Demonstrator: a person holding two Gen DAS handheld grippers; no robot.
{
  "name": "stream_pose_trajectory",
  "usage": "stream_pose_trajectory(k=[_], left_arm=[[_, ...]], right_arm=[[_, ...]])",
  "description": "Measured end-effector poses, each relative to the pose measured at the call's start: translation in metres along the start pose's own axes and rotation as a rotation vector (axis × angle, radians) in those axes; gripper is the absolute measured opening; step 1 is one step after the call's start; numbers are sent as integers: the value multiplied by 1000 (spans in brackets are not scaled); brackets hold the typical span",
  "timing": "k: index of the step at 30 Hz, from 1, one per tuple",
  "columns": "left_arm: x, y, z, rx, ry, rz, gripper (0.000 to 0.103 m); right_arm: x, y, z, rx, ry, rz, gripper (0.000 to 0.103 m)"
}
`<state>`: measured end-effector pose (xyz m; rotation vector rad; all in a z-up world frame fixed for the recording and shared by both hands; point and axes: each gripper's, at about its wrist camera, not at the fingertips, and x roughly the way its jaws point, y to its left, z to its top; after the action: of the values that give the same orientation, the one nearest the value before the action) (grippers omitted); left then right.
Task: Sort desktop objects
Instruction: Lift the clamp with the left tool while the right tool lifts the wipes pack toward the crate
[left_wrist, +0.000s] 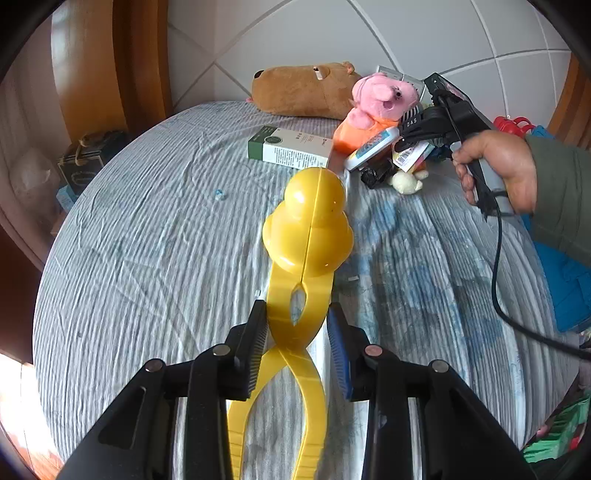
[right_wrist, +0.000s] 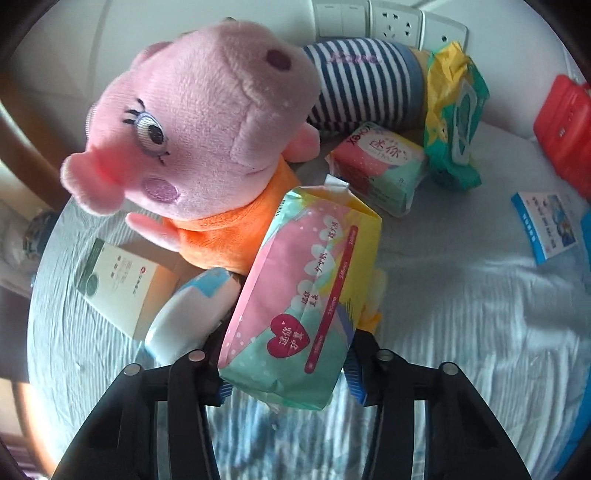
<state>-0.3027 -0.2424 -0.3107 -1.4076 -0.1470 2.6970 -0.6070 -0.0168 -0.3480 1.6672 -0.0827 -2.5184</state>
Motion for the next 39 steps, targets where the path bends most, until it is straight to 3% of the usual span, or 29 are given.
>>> stream_pose_trajectory(k=[8,15,28,34,39], left_arm=[[-16,-9,12,17,-29,1,32],[-40,-34,26,72,-59,-13,32],[-96,-125,68,188,-156,-1,32],[-113,-177,89,206,-210,2,32],[-122,-245,108,217,-231,-32,32]], right_arm=[[-41,1,-34,-98,-40,12,42],[-119,-17,-71,-125,-100,66,41],[-272,-92,-130,-186,-225,159,41],[-341,-153,-147,-165,-318,187,41],[-397,-218,-150,-148,-405,186,41]])
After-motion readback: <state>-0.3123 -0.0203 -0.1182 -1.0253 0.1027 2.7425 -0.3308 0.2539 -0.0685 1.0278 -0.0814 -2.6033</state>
